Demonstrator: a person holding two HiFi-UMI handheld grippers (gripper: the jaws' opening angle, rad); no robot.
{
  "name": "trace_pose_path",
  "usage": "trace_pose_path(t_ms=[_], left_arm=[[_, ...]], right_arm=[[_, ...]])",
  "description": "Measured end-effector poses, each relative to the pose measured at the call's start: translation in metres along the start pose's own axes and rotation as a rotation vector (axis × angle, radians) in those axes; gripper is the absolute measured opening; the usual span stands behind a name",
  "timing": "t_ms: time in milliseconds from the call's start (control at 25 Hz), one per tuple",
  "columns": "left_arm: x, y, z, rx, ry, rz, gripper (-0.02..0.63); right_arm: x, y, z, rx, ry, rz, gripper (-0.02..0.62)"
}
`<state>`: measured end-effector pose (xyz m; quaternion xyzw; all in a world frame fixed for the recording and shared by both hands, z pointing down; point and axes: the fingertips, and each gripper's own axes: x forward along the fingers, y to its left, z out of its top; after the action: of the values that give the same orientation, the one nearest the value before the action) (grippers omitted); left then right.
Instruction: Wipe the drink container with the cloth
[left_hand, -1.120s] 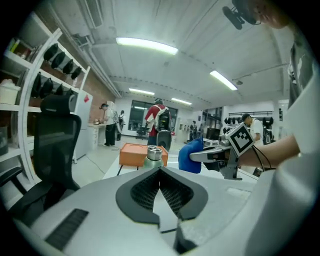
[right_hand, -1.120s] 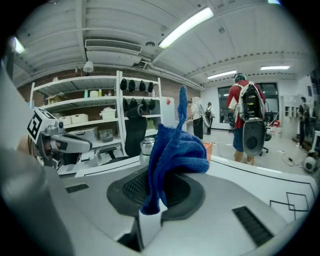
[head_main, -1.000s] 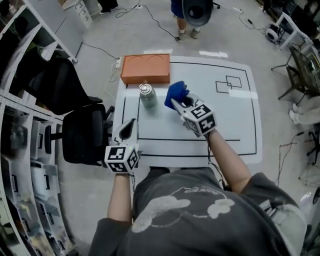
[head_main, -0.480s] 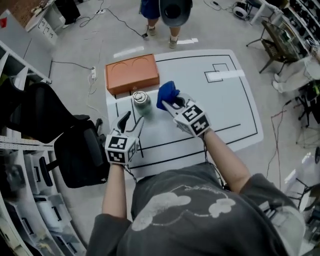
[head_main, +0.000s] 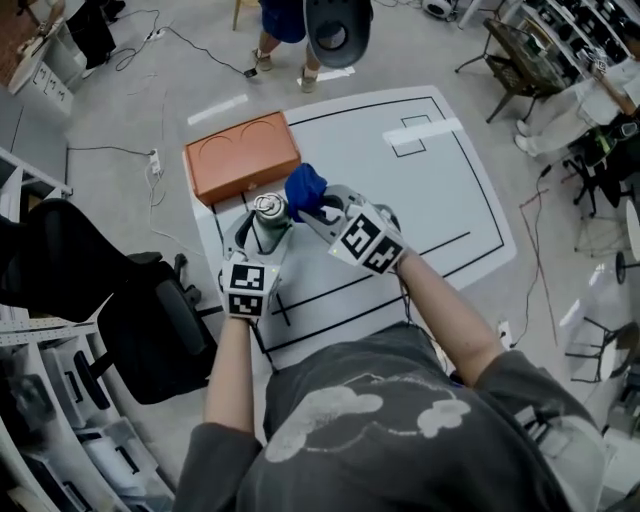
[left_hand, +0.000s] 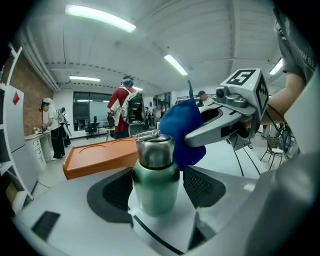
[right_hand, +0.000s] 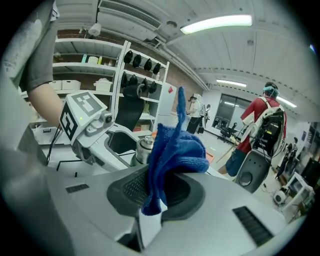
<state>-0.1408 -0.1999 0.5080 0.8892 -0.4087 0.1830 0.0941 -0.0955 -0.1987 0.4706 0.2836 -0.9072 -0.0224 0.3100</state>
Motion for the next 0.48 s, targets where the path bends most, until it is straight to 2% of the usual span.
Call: trace_pose_path(t_ms=[280, 480], left_arm=[[0.004, 0.003, 0.002, -0.024, 0.005, -0.001, 0.301], [0.006, 0.002, 0.000, -0.013, 0.021, -0.002, 0.299]], right_arm=[[0.013, 0.005, 0.010, -0.002, -0.011, 0.067, 0.044], [0.021, 0.005, -0.001, 0.013, -0.001, 0.129, 0.044]])
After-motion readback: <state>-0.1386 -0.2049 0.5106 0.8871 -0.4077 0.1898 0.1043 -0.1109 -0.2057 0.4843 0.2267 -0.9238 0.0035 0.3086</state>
